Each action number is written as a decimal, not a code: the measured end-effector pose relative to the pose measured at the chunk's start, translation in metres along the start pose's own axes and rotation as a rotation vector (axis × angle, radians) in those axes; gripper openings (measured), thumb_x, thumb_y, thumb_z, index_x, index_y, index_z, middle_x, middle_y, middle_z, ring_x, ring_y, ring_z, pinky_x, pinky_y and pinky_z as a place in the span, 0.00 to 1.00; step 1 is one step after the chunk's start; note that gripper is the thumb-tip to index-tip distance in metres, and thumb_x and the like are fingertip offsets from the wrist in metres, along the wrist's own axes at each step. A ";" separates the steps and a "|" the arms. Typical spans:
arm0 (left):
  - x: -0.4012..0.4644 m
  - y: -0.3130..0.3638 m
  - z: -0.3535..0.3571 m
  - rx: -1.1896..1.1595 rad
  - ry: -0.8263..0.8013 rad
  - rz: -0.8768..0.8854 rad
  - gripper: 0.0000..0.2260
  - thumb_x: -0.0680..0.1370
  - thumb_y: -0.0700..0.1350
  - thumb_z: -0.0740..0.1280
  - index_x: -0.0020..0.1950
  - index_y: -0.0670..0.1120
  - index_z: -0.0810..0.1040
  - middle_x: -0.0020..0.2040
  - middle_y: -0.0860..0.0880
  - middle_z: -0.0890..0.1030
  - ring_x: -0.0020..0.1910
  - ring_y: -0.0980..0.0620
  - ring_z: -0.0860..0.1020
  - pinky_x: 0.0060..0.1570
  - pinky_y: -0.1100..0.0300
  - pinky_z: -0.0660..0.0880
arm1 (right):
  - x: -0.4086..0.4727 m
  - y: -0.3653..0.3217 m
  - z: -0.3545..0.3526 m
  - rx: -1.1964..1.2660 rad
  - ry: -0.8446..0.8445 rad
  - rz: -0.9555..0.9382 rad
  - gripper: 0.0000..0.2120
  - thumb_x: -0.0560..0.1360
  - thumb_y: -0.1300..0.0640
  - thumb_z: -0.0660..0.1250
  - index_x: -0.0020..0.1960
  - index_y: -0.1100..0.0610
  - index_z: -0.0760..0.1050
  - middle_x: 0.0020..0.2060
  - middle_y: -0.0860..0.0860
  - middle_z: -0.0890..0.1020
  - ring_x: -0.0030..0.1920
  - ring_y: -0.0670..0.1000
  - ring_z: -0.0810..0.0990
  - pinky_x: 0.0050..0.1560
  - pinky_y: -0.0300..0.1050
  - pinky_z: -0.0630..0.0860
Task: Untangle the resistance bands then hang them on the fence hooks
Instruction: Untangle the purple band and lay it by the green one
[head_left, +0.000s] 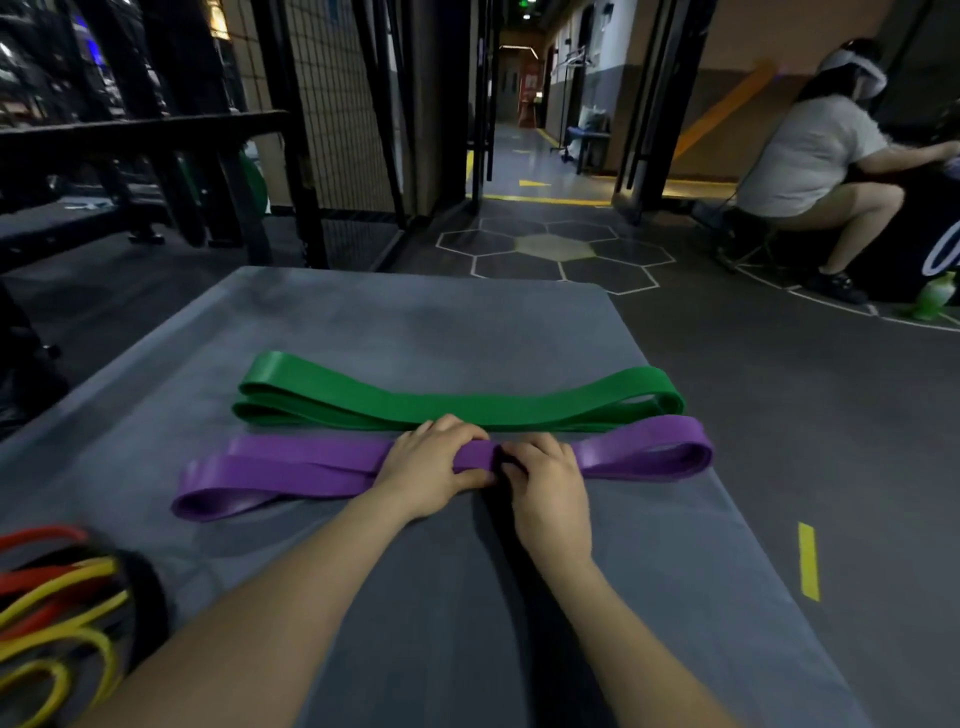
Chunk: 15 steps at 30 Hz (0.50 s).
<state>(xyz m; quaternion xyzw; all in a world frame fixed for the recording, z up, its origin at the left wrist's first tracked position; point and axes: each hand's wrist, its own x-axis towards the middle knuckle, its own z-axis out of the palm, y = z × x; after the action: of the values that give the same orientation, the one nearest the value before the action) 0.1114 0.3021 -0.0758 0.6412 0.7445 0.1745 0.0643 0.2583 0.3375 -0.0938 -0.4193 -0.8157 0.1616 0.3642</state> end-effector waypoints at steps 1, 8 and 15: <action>0.002 -0.002 0.000 -0.012 0.002 0.003 0.24 0.72 0.60 0.67 0.66 0.56 0.69 0.63 0.53 0.71 0.63 0.51 0.69 0.62 0.55 0.64 | 0.000 0.002 0.002 0.003 0.016 -0.004 0.10 0.75 0.62 0.64 0.54 0.59 0.80 0.50 0.54 0.79 0.49 0.57 0.73 0.50 0.52 0.72; -0.013 -0.016 -0.025 -0.007 0.023 -0.019 0.23 0.78 0.57 0.59 0.71 0.52 0.65 0.70 0.51 0.67 0.69 0.50 0.65 0.67 0.54 0.60 | 0.000 0.005 0.003 -0.084 0.037 -0.057 0.09 0.74 0.61 0.66 0.52 0.58 0.81 0.49 0.53 0.80 0.48 0.58 0.74 0.48 0.50 0.72; -0.074 -0.090 -0.077 0.187 0.164 -0.546 0.19 0.79 0.50 0.59 0.67 0.43 0.67 0.66 0.40 0.67 0.66 0.39 0.66 0.64 0.49 0.65 | -0.001 0.004 0.003 -0.101 0.024 -0.060 0.09 0.76 0.61 0.65 0.54 0.60 0.80 0.50 0.54 0.80 0.49 0.57 0.73 0.48 0.49 0.71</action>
<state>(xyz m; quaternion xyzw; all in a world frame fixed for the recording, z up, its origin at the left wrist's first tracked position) 0.0153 0.2057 -0.0439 0.4041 0.9050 0.1324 -0.0109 0.2586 0.3391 -0.0989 -0.4144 -0.8307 0.1041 0.3570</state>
